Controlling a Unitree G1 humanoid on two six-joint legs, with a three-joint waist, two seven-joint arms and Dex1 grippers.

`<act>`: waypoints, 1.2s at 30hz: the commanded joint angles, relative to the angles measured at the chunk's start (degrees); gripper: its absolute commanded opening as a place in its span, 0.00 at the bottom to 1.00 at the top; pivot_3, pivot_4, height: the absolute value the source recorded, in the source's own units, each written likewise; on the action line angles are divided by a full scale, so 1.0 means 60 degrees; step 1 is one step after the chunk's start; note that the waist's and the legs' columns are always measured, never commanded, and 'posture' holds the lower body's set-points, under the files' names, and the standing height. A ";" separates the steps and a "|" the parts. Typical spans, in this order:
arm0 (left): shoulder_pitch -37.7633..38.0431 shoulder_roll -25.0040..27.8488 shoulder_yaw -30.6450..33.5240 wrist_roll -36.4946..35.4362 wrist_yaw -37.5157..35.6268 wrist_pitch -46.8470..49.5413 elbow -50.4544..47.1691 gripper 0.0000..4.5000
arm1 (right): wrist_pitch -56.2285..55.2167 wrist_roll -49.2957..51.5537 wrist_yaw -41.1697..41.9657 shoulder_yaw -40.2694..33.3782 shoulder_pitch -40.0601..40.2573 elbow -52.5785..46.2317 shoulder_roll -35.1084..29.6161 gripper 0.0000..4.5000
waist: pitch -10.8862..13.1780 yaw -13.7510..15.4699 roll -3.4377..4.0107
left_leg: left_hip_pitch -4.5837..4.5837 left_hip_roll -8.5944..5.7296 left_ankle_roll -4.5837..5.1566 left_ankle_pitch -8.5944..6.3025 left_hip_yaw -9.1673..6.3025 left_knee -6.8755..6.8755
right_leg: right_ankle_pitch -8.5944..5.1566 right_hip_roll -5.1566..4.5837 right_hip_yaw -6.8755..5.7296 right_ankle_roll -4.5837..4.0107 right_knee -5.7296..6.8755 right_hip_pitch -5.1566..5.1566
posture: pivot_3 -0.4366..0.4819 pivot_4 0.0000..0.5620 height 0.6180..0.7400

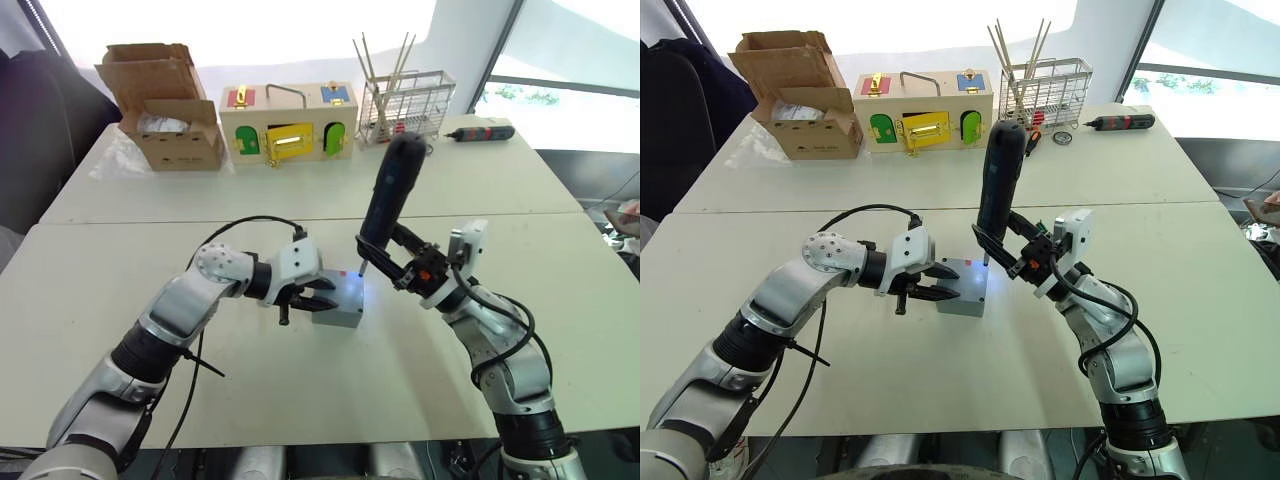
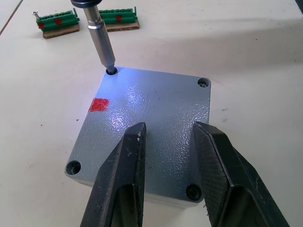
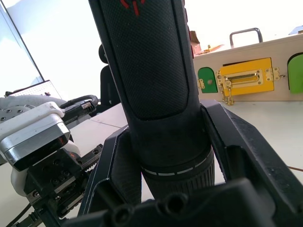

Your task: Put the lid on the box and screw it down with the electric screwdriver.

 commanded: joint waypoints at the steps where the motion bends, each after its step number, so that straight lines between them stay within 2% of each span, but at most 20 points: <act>1: 0.0049 0.0003 -0.0272 0.0252 0.0017 0.0059 0.0077 0.34 | 0.0720 -0.0381 -0.0028 0.0365 0.0399 0.0801 -0.0161 0.39 | 0.0000 0.0002 0.0000 | 0.0000 0.0000 0.0000 0.0000 0.0000 0.0000 | 0.0000 0.0000 0.0000 -0.0001 0.0000 0.0000 | 0.48 0.27 0.92; 7: 0.0148 0.0008 -0.0237 0.0285 0.0054 0.0041 0.0121 0.34 | 0.2183 0.0917 -0.0363 -0.0616 -0.0570 -0.0999 -0.0799 0.39 | 0.0013 0.0031 0.0015 | -0.0011 -0.0002 -0.0001 0.0000 0.0000 0.0000 | -0.0002 -0.0009 0.0000 -0.0003 -0.0006 -0.0005 | 0.48 0.27 0.92; 10: 0.0224 0.0030 -0.0146 0.0273 0.0107 0.0014 0.0166 0.34 | 0.3878 0.2934 -0.0660 -0.1747 -0.1820 -0.1953 -0.1639 0.39 | 0.0051 0.0047 0.0048 | -0.0035 -0.0007 -0.0003 0.0002 0.0000 0.0001 | -0.0002 -0.0017 0.0001 -0.0004 -0.0011 -0.0024 | 0.48 0.27 0.92; 14: 0.0265 -0.0185 0.0319 -0.0094 0.0307 0.0130 0.0099 0.34 | 0.5710 0.5608 -0.0957 -0.2948 -0.3320 -0.1883 -0.2656 0.39 | 0.0120 0.0062 0.0091 | -0.0091 -0.0016 -0.0016 0.0010 0.0001 0.0002 | 0.0000 -0.0031 0.0001 -0.0003 -0.0018 -0.0070 | 0.48 0.27 0.92; 17: 0.0267 -0.0313 0.0595 -0.0347 0.0391 0.0253 0.0020 0.34 | 0.6296 0.6451 -0.1207 -0.3256 -0.3853 -0.1577 -0.2893 0.39 | 0.0134 0.0033 0.0079 | -0.0134 -0.0007 -0.0016 0.0010 -0.0009 0.0002 | 0.0000 -0.0025 -0.0008 -0.0002 -0.0017 -0.0106 | 0.48 0.27 0.92; 21: 0.0256 -0.0452 0.0836 -0.0462 0.0613 0.0238 0.0027 0.34 | 0.6520 0.6511 -0.1490 -0.3179 -0.4255 -0.1008 -0.2845 0.39 | 0.0142 0.0019 0.0081 | -0.0163 -0.0009 -0.0026 0.0017 -0.0004 0.0007 | 0.0001 -0.0029 -0.0008 -0.0001 -0.0015 -0.0132 | 0.48 0.27 0.92; 25: 0.0048 -0.0810 0.1384 -0.0878 0.0995 0.0430 -0.0055 0.34 | 0.7209 0.6108 -0.2357 -0.3019 -0.4794 -0.0156 -0.3101 0.39 | 0.0187 0.0023 0.0078 | -0.0185 -0.0019 -0.0042 0.0027 0.0013 0.0015 | 0.0003 -0.0040 0.0000 -0.0001 0.0001 -0.0160 | 0.48 0.27 0.92; 28: -0.0269 -0.0895 0.1902 -0.1523 0.0991 0.0941 -0.0492 0.34 | 0.8880 0.6299 -0.2842 -0.3352 -0.5488 0.1270 -0.4199 0.39 | 0.0218 0.0071 0.0074 | -0.0218 -0.0020 -0.0061 0.0038 0.0012 0.0016 | 0.0003 -0.0041 -0.0001 0.0000 0.0007 -0.0195 | 0.48 0.27 0.92; 31: -0.0386 -0.0615 0.1852 -0.1713 0.0777 0.1102 -0.1016 0.34 | 1.0305 0.6183 -0.2333 -0.3380 -0.6073 0.2761 -0.5665 0.39 | 0.0222 0.0190 0.0076 | -0.0296 -0.0024 -0.0137 0.0082 0.0006 0.0028 | 0.0005 -0.0044 -0.0010 -0.0002 0.0002 -0.0252 | 0.48 0.27 0.92; 33: -0.0342 -0.0442 0.1685 -0.1730 0.0684 0.1104 -0.1360 0.34 | 1.0743 0.5554 -0.1980 -0.3005 -0.6409 0.3916 -0.6515 0.39 | 0.0229 0.0200 0.0088 | -0.0323 -0.0026 -0.0138 0.0083 0.0013 0.0025 | 0.0005 -0.0045 -0.0008 -0.0001 0.0004 -0.0282 | 0.48 0.27 0.92; 36: -0.0214 -0.0371 0.1480 -0.1737 0.0703 0.1072 -0.1743 0.34 | 1.0638 0.4359 -0.0795 -0.1829 -0.6343 0.4891 -0.7637 0.39 | 0.0234 0.0211 0.0090 | -0.0348 -0.0027 -0.0137 0.0083 0.0026 0.0021 | 0.0005 -0.0046 -0.0006 -0.0001 0.0004 -0.0319 | 0.48 0.27 0.92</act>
